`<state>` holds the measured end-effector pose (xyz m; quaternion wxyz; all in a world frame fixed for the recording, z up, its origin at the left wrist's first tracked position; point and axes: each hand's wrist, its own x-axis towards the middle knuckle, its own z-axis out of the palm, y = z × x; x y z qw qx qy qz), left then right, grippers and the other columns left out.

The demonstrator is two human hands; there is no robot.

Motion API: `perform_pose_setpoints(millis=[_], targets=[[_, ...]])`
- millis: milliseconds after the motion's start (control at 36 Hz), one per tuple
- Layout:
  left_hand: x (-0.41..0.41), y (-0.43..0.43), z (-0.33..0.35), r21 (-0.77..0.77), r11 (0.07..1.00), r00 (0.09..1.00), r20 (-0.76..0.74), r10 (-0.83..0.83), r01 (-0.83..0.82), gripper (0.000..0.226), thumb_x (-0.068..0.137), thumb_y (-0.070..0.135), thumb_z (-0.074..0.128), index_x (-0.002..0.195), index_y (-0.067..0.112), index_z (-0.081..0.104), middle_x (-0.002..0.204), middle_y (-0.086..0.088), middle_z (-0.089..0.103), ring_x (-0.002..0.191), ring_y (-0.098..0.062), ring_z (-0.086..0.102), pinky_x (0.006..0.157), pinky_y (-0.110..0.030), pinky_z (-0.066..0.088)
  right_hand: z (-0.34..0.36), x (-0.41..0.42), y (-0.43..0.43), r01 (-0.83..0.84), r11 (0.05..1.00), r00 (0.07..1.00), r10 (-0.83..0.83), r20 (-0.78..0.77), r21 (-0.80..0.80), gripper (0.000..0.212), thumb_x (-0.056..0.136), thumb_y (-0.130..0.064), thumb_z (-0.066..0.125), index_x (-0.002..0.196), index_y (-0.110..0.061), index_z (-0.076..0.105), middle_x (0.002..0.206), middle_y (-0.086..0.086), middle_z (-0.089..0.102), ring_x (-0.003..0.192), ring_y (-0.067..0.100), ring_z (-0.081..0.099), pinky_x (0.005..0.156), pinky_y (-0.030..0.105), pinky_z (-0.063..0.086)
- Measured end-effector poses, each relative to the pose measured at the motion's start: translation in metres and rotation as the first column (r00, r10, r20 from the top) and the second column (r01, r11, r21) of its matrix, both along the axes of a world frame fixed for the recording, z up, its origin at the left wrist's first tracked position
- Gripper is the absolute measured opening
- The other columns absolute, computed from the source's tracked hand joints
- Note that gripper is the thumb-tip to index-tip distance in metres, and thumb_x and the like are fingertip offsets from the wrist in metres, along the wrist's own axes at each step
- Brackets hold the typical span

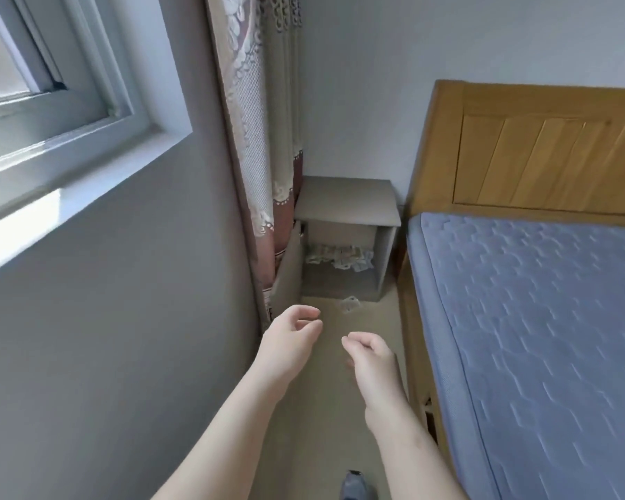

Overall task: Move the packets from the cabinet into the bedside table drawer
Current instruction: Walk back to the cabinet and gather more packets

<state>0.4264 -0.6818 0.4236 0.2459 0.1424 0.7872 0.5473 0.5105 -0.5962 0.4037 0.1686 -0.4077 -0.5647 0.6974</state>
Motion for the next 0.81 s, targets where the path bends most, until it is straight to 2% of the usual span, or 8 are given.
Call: perform_pose_setpoints(millis=[111, 194, 361, 444, 556, 667, 750, 806], targets=[[-0.061, 0.065, -0.014, -0.006, 1.0, 1.0, -0.008, 0.013, -0.014, 0.014, 0.091, 0.022, 0.054, 0.099, 0.031, 0.06, 0.096, 0.008, 0.066, 0.098, -0.015, 0.063, 0.08, -0.027, 0.045, -0.012, -0.062, 0.066, -0.007, 1.0, 1.0, 0.007, -0.014, 0.003, 0.014, 0.091, -0.017, 0.057, 0.105, -0.016, 0.059, 0.096, -0.007, 0.058, 0.099, 0.018, 0.056, 0.078, 0.026, 0.042], [-0.105, 0.116, -0.017, -0.024, 0.999, 0.999, -0.003, 0.032, -0.032, 0.014, 0.091, 0.021, 0.054, 0.1, 0.03, 0.06, 0.094, 0.01, 0.065, 0.098, -0.015, 0.063, 0.078, -0.025, 0.045, -0.015, -0.109, 0.119, -0.018, 1.0, 1.0, 0.018, -0.016, 0.009, 0.012, 0.091, -0.016, 0.058, 0.102, -0.016, 0.059, 0.092, -0.008, 0.057, 0.095, 0.017, 0.056, 0.067, 0.02, 0.041], [-0.187, 0.203, -0.018, -0.056, 0.996, 0.998, 0.012, 0.069, -0.068, 0.015, 0.092, 0.02, 0.053, 0.103, 0.028, 0.059, 0.098, 0.01, 0.064, 0.098, -0.013, 0.063, 0.083, -0.026, 0.045, -0.014, -0.2, 0.211, -0.049, 0.999, 0.999, 0.049, 0.011, 0.02, 0.013, 0.091, -0.017, 0.056, 0.104, -0.016, 0.058, 0.091, -0.008, 0.056, 0.08, 0.004, 0.051, 0.065, 0.017, 0.039], [-0.226, 0.235, -0.03, -0.078, 0.993, 0.995, 0.034, 0.091, -0.088, 0.016, 0.092, 0.021, 0.054, 0.104, 0.029, 0.06, 0.1, 0.009, 0.065, 0.098, -0.012, 0.062, 0.085, -0.027, 0.046, -0.022, -0.234, 0.243, -0.087, 0.996, 0.995, 0.087, 0.045, 0.004, 0.011, 0.092, -0.016, 0.056, 0.103, -0.017, 0.057, 0.094, -0.008, 0.056, 0.084, 0.006, 0.051, 0.066, 0.018, 0.039], [-0.282, 0.283, -0.058, -0.106, 0.991, 0.994, 0.063, 0.09, -0.083, 0.014, 0.091, 0.021, 0.055, 0.098, 0.032, 0.06, 0.1, 0.008, 0.066, 0.098, -0.014, 0.063, 0.079, -0.026, 0.044, -0.046, -0.281, 0.291, -0.079, 0.997, 0.991, 0.081, 0.106, -0.027, 0.012, 0.092, -0.017, 0.055, 0.104, -0.016, 0.058, 0.101, -0.003, 0.059, 0.091, 0.01, 0.053, 0.067, 0.016, 0.04], [-0.344, 0.338, -0.095, -0.138, 0.99, 0.997, 0.075, 0.032, -0.021, 0.014, 0.092, 0.019, 0.055, 0.096, 0.031, 0.059, 0.1, 0.004, 0.066, 0.099, -0.017, 0.063, 0.077, -0.026, 0.043, -0.08, -0.337, 0.342, -0.002, 1.0, 0.99, 0.003, 0.143, -0.001, 0.012, 0.092, -0.015, 0.055, 0.103, -0.014, 0.06, 0.104, 0.002, 0.06, 0.092, 0.013, 0.055, 0.067, 0.02, 0.042], [-0.387, 0.375, -0.12, -0.169, 0.986, 0.996, 0.093, 0.006, 0.01, 0.013, 0.092, 0.018, 0.055, 0.096, 0.03, 0.058, 0.098, 0.0, 0.065, 0.097, -0.018, 0.06, 0.077, -0.025, 0.042, -0.107, -0.378, 0.374, 0.092, 0.995, 0.988, -0.086, 0.131, -0.036, 0.01, 0.092, -0.011, 0.055, 0.098, -0.017, 0.06, 0.103, 0.001, 0.062, 0.1, 0.019, 0.058, 0.079, 0.026, 0.042], [-0.413, 0.398, -0.137, -0.2, 0.98, 0.996, 0.094, -0.003, 0.022, 0.013, 0.092, 0.018, 0.054, 0.099, 0.028, 0.059, 0.098, 0.001, 0.065, 0.095, -0.017, 0.058, 0.08, -0.024, 0.041, -0.123, -0.404, 0.395, 0.109, 0.992, 0.988, -0.1, 0.116, -0.071, 0.011, 0.092, -0.01, 0.056, 0.097, -0.017, 0.061, 0.1, -0.001, 0.062, 0.099, 0.017, 0.059, 0.081, 0.027, 0.042]])
